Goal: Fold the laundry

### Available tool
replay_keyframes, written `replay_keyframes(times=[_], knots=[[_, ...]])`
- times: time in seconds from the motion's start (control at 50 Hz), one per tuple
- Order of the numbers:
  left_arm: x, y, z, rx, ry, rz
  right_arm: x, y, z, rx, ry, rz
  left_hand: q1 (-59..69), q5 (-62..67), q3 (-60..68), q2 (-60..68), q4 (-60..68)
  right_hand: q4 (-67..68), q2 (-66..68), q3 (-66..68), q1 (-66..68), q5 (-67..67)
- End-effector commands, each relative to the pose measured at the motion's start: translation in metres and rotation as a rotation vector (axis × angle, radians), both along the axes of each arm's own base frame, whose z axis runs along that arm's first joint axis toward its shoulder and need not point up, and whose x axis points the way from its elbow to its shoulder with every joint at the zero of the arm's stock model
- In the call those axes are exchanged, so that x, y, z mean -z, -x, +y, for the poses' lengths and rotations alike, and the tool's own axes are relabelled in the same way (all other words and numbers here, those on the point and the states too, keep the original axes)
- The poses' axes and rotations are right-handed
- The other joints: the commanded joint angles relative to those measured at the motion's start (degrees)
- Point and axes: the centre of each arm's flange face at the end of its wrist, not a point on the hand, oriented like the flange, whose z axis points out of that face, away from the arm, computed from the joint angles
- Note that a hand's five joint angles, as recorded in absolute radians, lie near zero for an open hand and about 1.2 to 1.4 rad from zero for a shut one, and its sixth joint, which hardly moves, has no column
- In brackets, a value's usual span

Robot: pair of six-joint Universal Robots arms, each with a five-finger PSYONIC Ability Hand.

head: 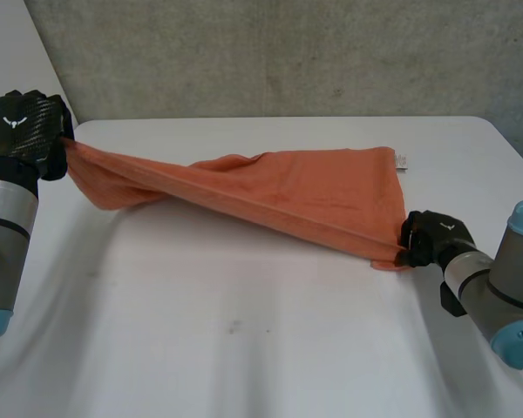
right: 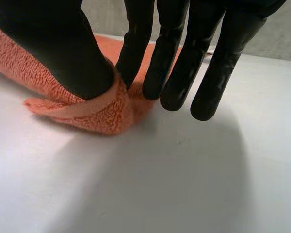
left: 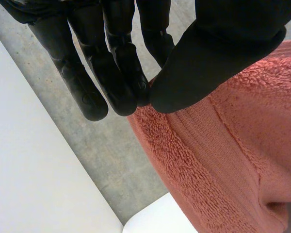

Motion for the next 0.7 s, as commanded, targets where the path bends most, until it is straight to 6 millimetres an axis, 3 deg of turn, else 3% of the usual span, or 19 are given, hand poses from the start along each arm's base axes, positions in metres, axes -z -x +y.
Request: replay_keyframes(times=[0.02, 0.04, 0.06, 0.1, 0.12, 0.16, 0.26, 0.34, 0.44, 0.46, 0.54, 0.56, 0.6, 0.62, 0.66, 0.7], knots=[[-0.004, -0.002, 0.003, -0.005, 0.003, 0.000, -0.041, 0.011, -0.009, 0.094, 0.163, 0.002, 10.7, 10.3, 10.3, 10.2, 10.2, 15.3, 14.8, 15.1, 24.6, 17.6], [-0.004, -0.002, 0.003, -0.005, 0.003, 0.000, -0.067, 0.011, -0.009, 0.089, 0.239, -0.009, 10.7, 10.3, 10.3, 10.2, 10.2, 15.3, 14.8, 15.1, 24.6, 17.6], [-0.006, -0.002, 0.005, -0.003, 0.002, 0.000, -0.067, 0.011, -0.009, 0.089, 0.239, -0.009, 10.7, 10.3, 10.3, 10.2, 10.2, 15.3, 14.8, 15.1, 24.6, 17.6], [-0.008, -0.002, 0.008, -0.003, -0.004, -0.003, -0.117, 0.011, -0.003, 0.084, 0.369, -0.034, 10.7, 10.3, 10.3, 10.2, 10.2, 15.3, 14.8, 15.1, 24.6, 17.6], [-0.010, -0.003, 0.011, -0.003, -0.012, -0.001, -0.117, 0.011, -0.003, 0.084, 0.369, -0.034, 10.7, 10.3, 10.3, 10.2, 10.2, 15.3, 14.8, 15.1, 24.6, 17.6], [-0.013, -0.003, 0.014, -0.001, -0.019, -0.001, -0.155, 0.009, 0.008, 0.041, 0.455, -0.021, 10.7, 10.3, 10.3, 10.2, 10.2, 15.3, 14.8, 15.1, 24.6, 17.6], [-0.019, -0.003, 0.023, 0.007, -0.035, 0.006, -0.186, 0.001, 0.027, -0.097, 0.455, 0.117, 10.7, 10.3, 10.3, 10.2, 10.2, 15.3, 14.8, 15.1, 24.6, 17.6], [-0.012, 0.000, 0.030, 0.029, -0.088, -0.006, -0.182, -0.002, 0.035, -0.171, 0.369, 0.225, 10.7, 10.3, 10.3, 10.2, 10.2, 15.3, 14.8, 15.1, 24.6, 17.6], [0.001, 0.001, 0.034, 0.048, -0.162, -0.026, -0.151, -0.003, 0.035, -0.262, 0.198, 0.423, 10.7, 10.3, 10.3, 10.2, 10.2, 15.3, 14.8, 15.1, 24.6, 17.6], [0.001, 0.001, 0.034, 0.048, -0.162, -0.026, -0.137, -0.002, 0.034, -0.294, 0.136, 0.476, 10.7, 10.3, 10.3, 10.2, 10.2, 15.3, 14.8, 15.1, 24.6, 17.6], [0.033, 0.002, 0.026, 0.049, -0.279, -0.061, -0.105, 0.001, 0.029, -0.343, 0.005, 0.599, 10.7, 10.3, 10.3, 10.2, 10.2, 15.3, 14.8, 15.1, 24.6, 17.6], [0.033, 0.002, 0.026, 0.049, -0.280, -0.061, -0.105, 0.001, 0.029, -0.343, 0.005, 0.599, 10.7, 10.3, 10.3, 10.2, 10.2, 15.3, 14.8, 15.1, 24.6, 17.6], [0.055, 0.002, 0.019, 0.043, -0.352, -0.114, -0.097, 0.002, 0.027, -0.346, -0.019, 0.630, 10.7, 10.3, 10.3, 10.2, 10.2, 15.3, 14.8, 15.1, 24.6, 17.6], [0.055, 0.002, 0.019, 0.043, -0.352, -0.114, -0.089, 0.004, 0.024, -0.347, -0.037, 0.658, 10.7, 10.3, 10.3, 10.2, 10.2, 15.3, 14.8, 15.1, 24.6, 17.6], [0.074, 0.002, 0.009, 0.041, -0.398, -0.176, -0.082, 0.004, 0.018, -0.346, -0.043, 0.682, 10.7, 10.3, 10.3, 10.2, 10.2, 15.3, 14.8, 15.1, 24.6, 17.6], [0.082, 0.002, 0.003, 0.041, -0.413, -0.207, -0.074, 0.002, 0.001, -0.330, -0.012, 0.714, 10.7, 10.3, 10.3, 10.2, 10.2, 15.3, 14.8, 15.1, 24.6, 17.6]])
